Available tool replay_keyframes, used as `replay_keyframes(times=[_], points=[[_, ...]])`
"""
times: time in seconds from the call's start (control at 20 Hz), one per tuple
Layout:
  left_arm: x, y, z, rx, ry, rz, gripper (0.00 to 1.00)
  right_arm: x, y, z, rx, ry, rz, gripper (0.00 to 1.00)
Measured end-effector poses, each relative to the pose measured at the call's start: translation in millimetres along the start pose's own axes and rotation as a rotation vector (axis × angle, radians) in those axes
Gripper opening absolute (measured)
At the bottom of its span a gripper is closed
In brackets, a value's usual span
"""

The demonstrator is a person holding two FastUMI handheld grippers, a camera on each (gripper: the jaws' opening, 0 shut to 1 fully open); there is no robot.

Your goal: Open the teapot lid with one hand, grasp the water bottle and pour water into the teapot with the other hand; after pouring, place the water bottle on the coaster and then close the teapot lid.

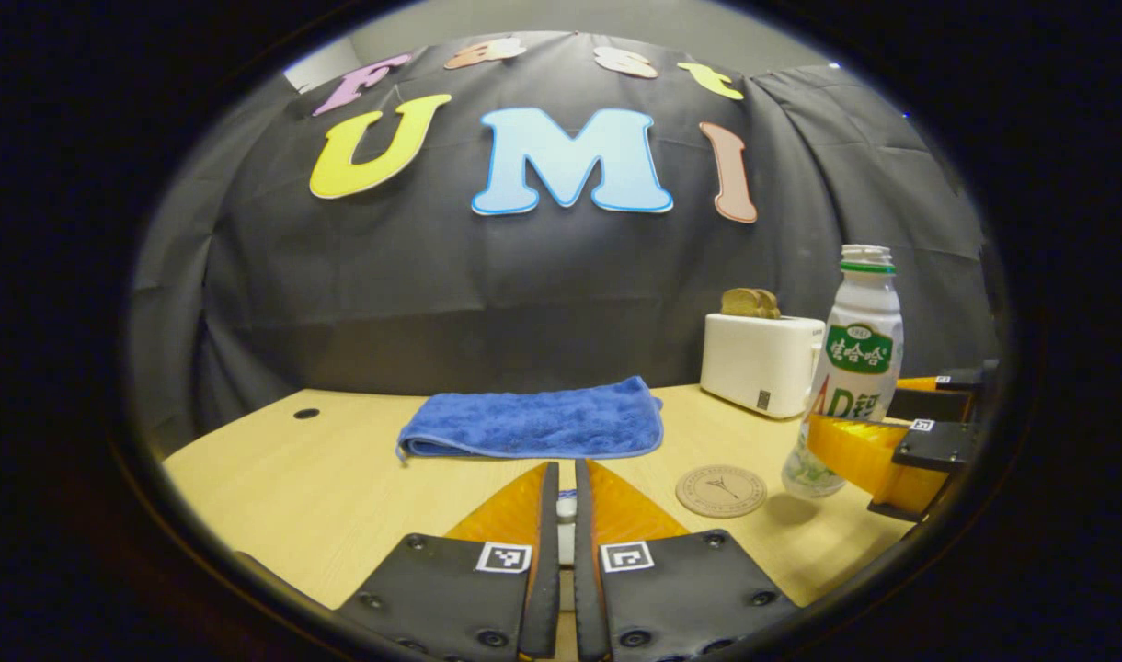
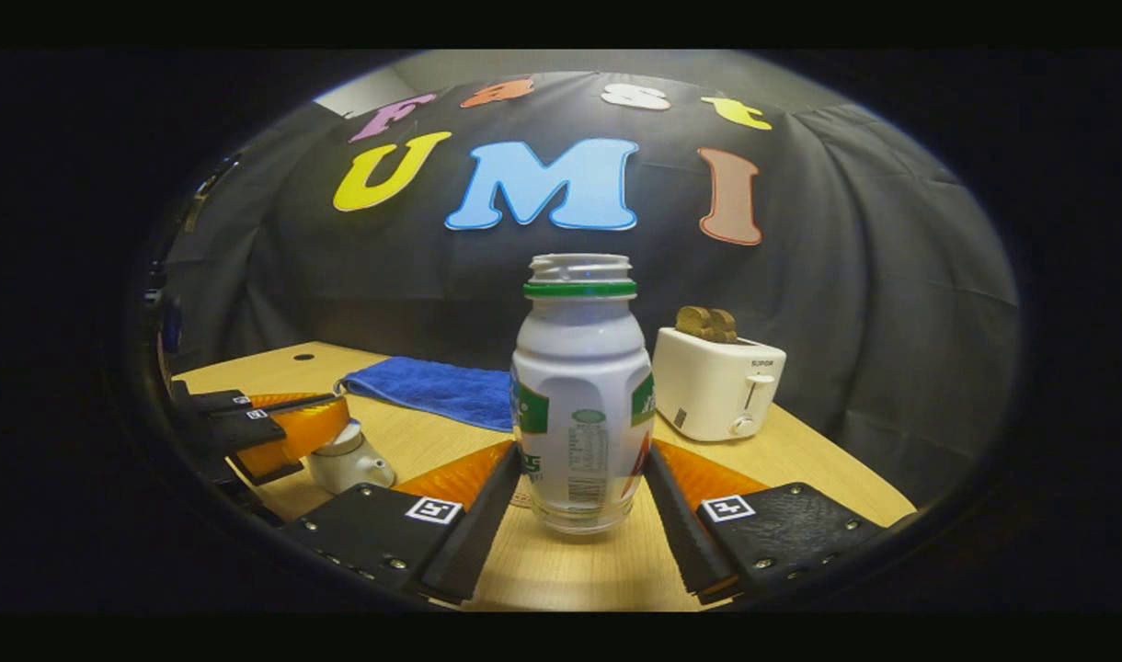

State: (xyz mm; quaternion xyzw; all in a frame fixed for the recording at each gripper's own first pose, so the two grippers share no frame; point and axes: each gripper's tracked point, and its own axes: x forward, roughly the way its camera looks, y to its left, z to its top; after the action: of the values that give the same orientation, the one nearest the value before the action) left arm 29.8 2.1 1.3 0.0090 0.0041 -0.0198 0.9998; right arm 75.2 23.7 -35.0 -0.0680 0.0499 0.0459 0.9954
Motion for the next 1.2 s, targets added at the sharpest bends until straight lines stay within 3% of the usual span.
replay_keyframes(times=[0.2,0.3,0.45,0.5,0.8,1.2], points=[[4,3,-8,-0.015,0.007,0.006,0.17,0,1,1,0.003,-0.002,0.002,0.80],[4,2,-7,-0.024,-0.004,0.006,0.10,0,3,0,0.023,-0.002,0.013,0.80],[1,4,-6,-0.020,-0.007,0.008,0.30,3,8,-7,0.055,0.016,0.033,0.80],[0,5,-1,-0.018,-0.021,0.015,0.23,4,10,-8,0.062,0.023,0.036,0.80],[-14,24,18,-0.044,-0.087,0.045,0.24,9,16,-5,0.110,0.017,0.063,0.80],[-20,46,28,-0.085,-0.123,0.084,0.23,50,34,8,0.106,0.046,0.093,0.79]])
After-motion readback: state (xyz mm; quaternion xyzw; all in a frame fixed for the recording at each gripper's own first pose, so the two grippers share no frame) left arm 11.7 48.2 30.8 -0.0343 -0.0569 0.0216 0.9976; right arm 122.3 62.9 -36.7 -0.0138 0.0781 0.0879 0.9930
